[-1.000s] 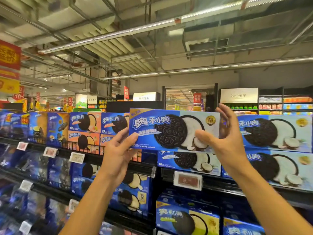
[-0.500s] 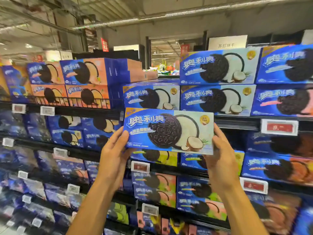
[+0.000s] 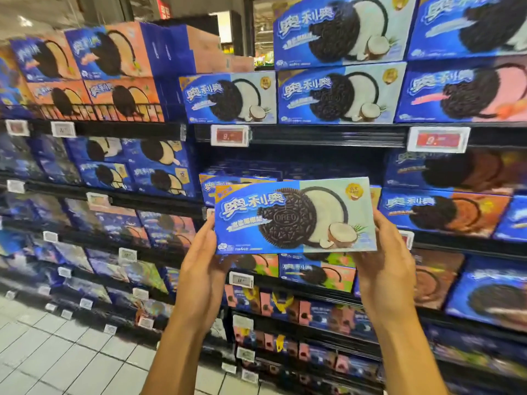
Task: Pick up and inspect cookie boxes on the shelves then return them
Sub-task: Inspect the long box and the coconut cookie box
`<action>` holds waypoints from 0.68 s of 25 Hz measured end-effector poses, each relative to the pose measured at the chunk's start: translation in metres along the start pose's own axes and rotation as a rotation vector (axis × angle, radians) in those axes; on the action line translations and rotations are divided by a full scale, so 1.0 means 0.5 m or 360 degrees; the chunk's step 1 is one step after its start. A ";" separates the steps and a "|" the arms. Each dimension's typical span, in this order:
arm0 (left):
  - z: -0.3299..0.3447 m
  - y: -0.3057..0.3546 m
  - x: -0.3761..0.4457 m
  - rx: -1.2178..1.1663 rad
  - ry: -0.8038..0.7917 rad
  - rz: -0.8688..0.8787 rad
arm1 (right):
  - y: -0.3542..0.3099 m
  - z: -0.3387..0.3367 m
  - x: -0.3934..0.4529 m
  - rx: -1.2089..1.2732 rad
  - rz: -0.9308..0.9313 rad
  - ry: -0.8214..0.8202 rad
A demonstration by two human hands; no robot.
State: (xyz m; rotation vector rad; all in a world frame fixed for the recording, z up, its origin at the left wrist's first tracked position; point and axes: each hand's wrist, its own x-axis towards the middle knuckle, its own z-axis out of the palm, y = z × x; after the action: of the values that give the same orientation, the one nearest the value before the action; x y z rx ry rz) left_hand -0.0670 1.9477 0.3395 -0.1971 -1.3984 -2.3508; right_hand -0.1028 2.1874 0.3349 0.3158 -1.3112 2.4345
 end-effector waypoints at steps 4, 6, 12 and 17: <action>-0.006 -0.024 -0.024 0.0006 -0.0074 -0.0079 | -0.011 -0.050 -0.030 0.0031 0.0090 -0.0017; -0.010 -0.033 -0.036 0.0018 -0.0078 -0.0112 | -0.009 -0.073 -0.042 0.0071 0.0116 0.0026; -0.004 -0.036 -0.039 0.0043 -0.0117 -0.0208 | 0.010 -0.086 -0.066 0.0022 0.0170 0.0142; 0.024 -0.026 -0.043 0.0053 -0.0257 -0.0193 | 0.002 -0.099 -0.084 0.0051 0.0131 0.0098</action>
State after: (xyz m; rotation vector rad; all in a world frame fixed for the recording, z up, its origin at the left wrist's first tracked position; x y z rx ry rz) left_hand -0.0537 1.9692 0.3280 -0.3068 -1.5645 -2.4544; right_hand -0.0663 2.2197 0.2922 0.1968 -1.2843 2.5144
